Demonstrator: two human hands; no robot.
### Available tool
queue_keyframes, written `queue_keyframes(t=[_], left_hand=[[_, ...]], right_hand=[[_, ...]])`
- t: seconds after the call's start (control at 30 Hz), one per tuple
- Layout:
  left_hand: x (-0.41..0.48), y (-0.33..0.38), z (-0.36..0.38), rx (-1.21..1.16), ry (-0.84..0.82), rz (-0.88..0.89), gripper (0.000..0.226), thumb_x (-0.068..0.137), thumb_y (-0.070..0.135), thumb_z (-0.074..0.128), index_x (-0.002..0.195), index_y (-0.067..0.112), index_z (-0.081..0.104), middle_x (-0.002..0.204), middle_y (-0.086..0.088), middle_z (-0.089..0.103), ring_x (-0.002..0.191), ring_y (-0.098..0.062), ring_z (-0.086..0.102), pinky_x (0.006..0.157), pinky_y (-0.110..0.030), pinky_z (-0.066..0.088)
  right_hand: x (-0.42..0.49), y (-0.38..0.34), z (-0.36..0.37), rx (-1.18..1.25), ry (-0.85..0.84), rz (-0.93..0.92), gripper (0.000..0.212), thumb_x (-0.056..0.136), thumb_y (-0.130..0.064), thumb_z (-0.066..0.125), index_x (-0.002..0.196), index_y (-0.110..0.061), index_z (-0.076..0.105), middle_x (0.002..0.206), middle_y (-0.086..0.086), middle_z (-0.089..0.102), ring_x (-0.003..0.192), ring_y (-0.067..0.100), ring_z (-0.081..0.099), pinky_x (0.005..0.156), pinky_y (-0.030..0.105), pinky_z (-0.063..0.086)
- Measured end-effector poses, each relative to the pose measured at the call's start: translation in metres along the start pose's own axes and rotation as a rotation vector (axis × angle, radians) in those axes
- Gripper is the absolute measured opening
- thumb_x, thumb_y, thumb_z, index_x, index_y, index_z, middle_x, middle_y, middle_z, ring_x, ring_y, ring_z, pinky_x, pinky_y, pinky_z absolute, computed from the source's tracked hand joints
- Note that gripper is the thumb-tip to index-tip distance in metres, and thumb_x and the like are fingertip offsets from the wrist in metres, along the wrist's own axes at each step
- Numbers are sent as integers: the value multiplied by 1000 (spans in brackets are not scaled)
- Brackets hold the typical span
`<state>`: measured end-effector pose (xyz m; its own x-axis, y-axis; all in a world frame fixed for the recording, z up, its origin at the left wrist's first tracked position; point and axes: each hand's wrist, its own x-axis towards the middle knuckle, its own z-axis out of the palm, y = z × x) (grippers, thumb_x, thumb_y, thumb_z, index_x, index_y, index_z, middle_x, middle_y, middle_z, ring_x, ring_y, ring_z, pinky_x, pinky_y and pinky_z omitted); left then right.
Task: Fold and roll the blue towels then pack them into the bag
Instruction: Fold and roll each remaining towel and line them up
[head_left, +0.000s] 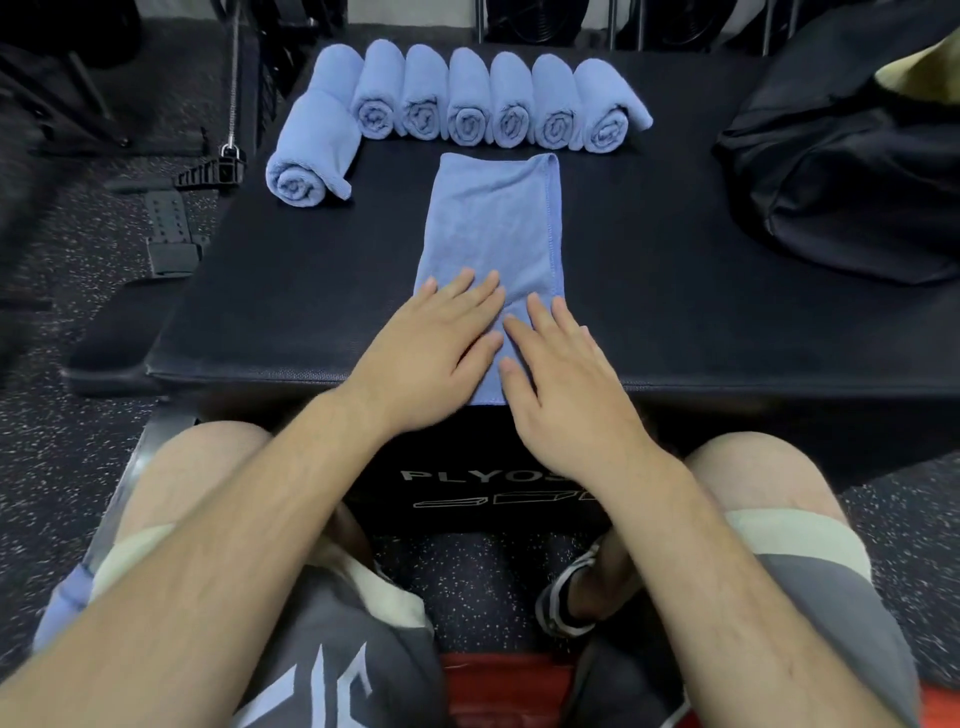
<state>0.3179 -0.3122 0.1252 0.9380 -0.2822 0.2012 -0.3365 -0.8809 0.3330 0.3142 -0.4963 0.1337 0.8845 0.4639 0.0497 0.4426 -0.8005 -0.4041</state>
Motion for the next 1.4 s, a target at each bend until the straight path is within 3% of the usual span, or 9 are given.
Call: queue_keyframes(t=[0.17,0.27,0.4,0.53,0.67,0.87,1.1,1.27,1.4], left_hand=[[-38,0,1,8,12,119,68,100,52,46,157,15,37,166,2,27,155,-15,18,127,-42,15],[-49,-12,-1,164,-67,205,84,90,39,69,159,12,30,168,-2,20,156,-19,14,127,-41,13],[-53,-22,-1,48,98,265,59,88,-1,67,145,5,53,153,-12,48,142,-31,44,120,-43,33],[-65,-22,-2,46,287,259,34,97,5,59,130,5,67,122,-13,62,111,-31,57,97,-33,48],[-72,-30,-8,32,351,245,24,100,13,64,121,7,73,111,-8,67,99,-30,62,90,-34,51],[-68,-29,-15,-74,343,215,22,97,9,65,116,7,76,104,-4,70,92,-23,62,89,-25,47],[-55,-18,-22,-216,321,52,24,98,5,62,118,12,73,97,8,64,89,-14,58,88,-21,43],[-48,-15,-26,-267,336,-10,14,95,4,67,103,15,72,104,4,58,80,-17,56,72,-20,44],[-46,-21,-17,-121,366,62,13,96,6,67,101,12,77,112,-1,60,95,-22,53,92,-24,40]], right_hand=[[-7,12,-4,-59,55,-142,53,107,-42,41,154,-19,42,166,7,26,155,28,14,124,46,24],[-6,24,-10,-203,108,-348,55,94,-53,61,136,-18,62,140,2,52,129,29,44,98,44,49],[-2,51,-5,-279,182,-535,50,89,-24,73,137,-16,62,128,3,61,110,29,53,87,44,49],[-7,60,2,-114,317,-597,33,100,-10,56,130,-9,68,129,6,68,113,31,62,95,44,51],[-9,63,-1,-50,300,-583,33,106,-20,51,131,-8,67,133,3,67,120,27,63,100,44,51],[3,58,-17,-78,211,-544,29,105,-27,54,126,-16,71,111,1,58,96,23,51,75,41,51],[-2,48,-23,127,174,-336,25,102,-23,59,126,-28,64,101,-17,59,97,6,51,88,25,45],[3,46,-24,173,212,-289,15,101,-21,60,112,-27,67,96,-27,57,95,0,53,87,21,44],[7,47,-14,67,329,-347,15,100,-20,61,104,-15,74,118,-6,56,100,13,47,78,35,51]])
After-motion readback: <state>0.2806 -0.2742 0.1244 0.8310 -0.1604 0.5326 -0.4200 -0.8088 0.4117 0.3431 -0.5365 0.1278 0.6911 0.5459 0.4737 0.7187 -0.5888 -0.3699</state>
